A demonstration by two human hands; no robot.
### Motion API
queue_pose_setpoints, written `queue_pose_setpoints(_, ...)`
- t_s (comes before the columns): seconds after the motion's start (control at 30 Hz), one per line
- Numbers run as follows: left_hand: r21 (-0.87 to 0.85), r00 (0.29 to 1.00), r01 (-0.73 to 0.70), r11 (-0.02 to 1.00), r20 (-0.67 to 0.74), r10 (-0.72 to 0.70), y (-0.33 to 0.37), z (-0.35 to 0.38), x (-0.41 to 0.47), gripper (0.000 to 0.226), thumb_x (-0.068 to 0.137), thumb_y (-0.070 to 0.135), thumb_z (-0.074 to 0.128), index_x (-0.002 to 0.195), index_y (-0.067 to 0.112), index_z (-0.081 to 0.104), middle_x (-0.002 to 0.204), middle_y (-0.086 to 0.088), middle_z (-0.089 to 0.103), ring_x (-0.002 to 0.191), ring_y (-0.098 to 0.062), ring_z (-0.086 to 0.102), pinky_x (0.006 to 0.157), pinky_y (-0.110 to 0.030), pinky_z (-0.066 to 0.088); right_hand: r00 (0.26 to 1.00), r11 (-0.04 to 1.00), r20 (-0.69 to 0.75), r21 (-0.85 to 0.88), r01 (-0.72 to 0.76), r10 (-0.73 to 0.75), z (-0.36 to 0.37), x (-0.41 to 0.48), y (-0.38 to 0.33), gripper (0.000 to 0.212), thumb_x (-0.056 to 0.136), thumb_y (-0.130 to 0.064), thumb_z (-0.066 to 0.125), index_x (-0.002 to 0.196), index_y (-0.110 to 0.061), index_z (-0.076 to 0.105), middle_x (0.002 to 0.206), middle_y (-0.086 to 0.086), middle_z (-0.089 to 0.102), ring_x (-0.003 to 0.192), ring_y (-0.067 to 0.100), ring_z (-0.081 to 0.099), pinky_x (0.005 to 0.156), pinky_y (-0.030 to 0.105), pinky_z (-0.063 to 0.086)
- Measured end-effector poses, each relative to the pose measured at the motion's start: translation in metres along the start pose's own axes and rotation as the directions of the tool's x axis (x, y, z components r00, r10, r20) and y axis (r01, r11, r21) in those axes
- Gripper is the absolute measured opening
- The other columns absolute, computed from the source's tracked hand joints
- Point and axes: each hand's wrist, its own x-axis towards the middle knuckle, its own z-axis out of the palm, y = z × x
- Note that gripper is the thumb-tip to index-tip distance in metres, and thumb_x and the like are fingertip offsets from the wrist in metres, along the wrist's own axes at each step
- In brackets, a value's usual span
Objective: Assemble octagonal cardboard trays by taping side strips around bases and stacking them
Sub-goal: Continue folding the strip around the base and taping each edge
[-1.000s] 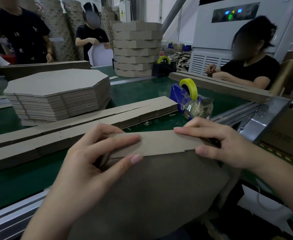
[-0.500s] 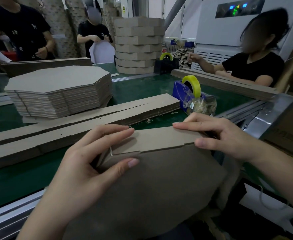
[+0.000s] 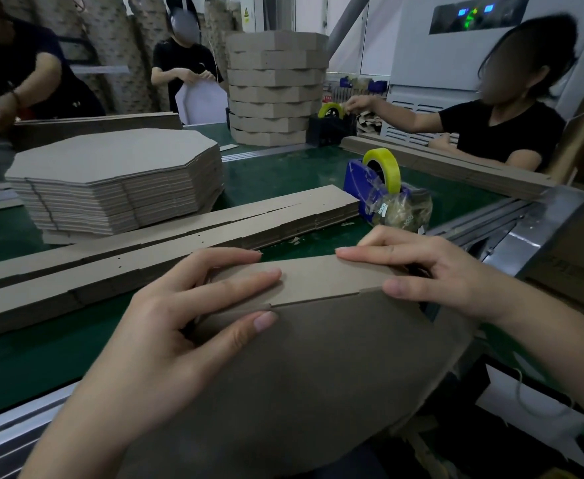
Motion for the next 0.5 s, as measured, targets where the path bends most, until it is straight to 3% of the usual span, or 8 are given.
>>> queue_pose_setpoints(0.17, 0.281, 0.992, -0.052, 0.958, 0.126, 0.016, 0.016, 0.002, 0.013, 0.035, 0.088, 0.055, 0.046, 0.116, 0.047, 0.065, 0.117, 0.019, 0.060, 0.107, -0.011, 0.059, 0.084, -0.040, 0.051, 0.999, 0.999, 0.022, -0.030, 0.033, -0.033, 0.003, 0.003, -0.001, 0.051, 0.086, -0.043, 0.060, 0.133, -0.023, 0.054, 0.117, 0.003, 0.054, 0.113, 0.017, 0.053, 0.099, 0.026, 0.042)
queue_pose_setpoints(0.23, 0.360, 0.987, -0.071, 0.930, 0.162, 0.013, 0.022, 0.003, 0.017, 0.037, 0.089, 0.055, 0.040, 0.116, 0.048, 0.064, 0.114, 0.017, 0.061, 0.100, -0.012, 0.061, 0.077, -0.039, 0.052, 0.999, 0.998, 0.015, -0.043, 0.045, -0.045, 0.004, 0.003, 0.000, 0.056, 0.085, -0.051, 0.061, 0.133, -0.023, 0.054, 0.117, 0.003, 0.054, 0.113, 0.017, 0.053, 0.098, 0.026, 0.043)
queue_pose_setpoints(0.37, 0.435, 0.975, -0.069, 0.898, 0.219, -0.031, 0.027, 0.004, 0.017, 0.041, 0.091, 0.055, 0.033, 0.121, 0.049, 0.061, 0.114, 0.013, 0.060, 0.097, -0.015, 0.060, 0.073, -0.034, 0.051, 0.999, 0.996, -0.014, -0.073, 0.048, -0.049, 0.004, 0.001, 0.006, 0.052, 0.085, -0.035, 0.062, 0.134, -0.019, 0.054, 0.118, 0.006, 0.054, 0.113, 0.015, 0.053, 0.098, 0.024, 0.042)
queue_pose_setpoints(0.5, 0.468, 0.980, -0.052, 0.882, 0.192, -0.045, 0.025, 0.009, 0.020, 0.041, 0.092, 0.053, 0.034, 0.122, 0.046, 0.061, 0.111, 0.008, 0.062, 0.097, -0.019, 0.060, 0.072, -0.037, 0.050, 0.998, 0.996, -0.029, -0.071, 0.053, -0.055, 0.005, -0.001, 0.010, 0.057, 0.087, -0.046, 0.061, 0.135, -0.017, 0.052, 0.119, 0.007, 0.054, 0.115, 0.015, 0.052, 0.099, 0.023, 0.040)
